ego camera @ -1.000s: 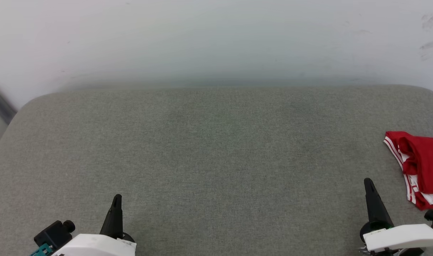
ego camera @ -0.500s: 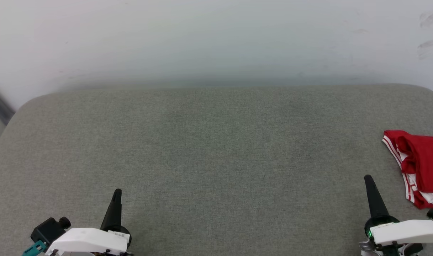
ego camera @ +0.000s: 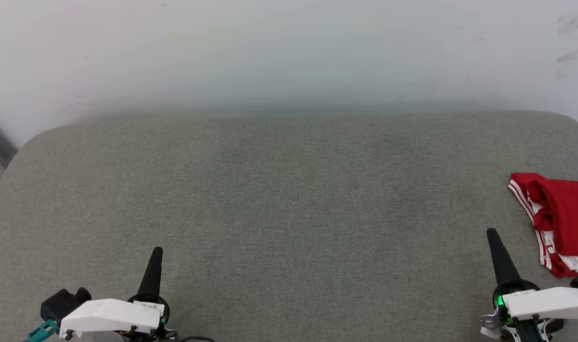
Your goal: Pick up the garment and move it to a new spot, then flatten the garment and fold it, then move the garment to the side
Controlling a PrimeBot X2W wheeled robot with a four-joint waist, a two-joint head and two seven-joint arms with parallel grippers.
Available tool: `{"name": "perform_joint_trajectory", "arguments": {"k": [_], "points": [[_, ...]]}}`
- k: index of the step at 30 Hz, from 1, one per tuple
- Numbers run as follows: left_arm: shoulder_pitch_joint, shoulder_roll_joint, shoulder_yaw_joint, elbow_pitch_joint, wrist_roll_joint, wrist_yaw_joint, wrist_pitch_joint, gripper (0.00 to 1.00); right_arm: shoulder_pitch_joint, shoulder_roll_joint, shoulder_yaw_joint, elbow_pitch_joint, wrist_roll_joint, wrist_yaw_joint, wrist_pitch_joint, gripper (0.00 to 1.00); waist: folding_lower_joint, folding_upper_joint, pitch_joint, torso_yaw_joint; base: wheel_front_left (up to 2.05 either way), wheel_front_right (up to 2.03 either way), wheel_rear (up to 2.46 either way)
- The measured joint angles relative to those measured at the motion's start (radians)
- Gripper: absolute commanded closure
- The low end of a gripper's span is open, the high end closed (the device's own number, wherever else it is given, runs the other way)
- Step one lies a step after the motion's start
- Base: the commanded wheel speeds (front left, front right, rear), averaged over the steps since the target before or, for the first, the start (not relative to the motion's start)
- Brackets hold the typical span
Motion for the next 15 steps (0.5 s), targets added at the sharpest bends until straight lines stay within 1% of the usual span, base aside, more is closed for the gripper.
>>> {"name": "perform_joint_trajectory", "arguments": {"k": [15], "points": [[-0.031, -0.001, 0.018, 0.022, -0.144, -0.021, 0.038, 1.0, -0.02, 0.0, -0.01, 0.015, 0.136, 0.0, 0.035, 1.0, 0.0, 0.0, 0.001, -0.006, 0.0, 0.0, 0.0]]}}
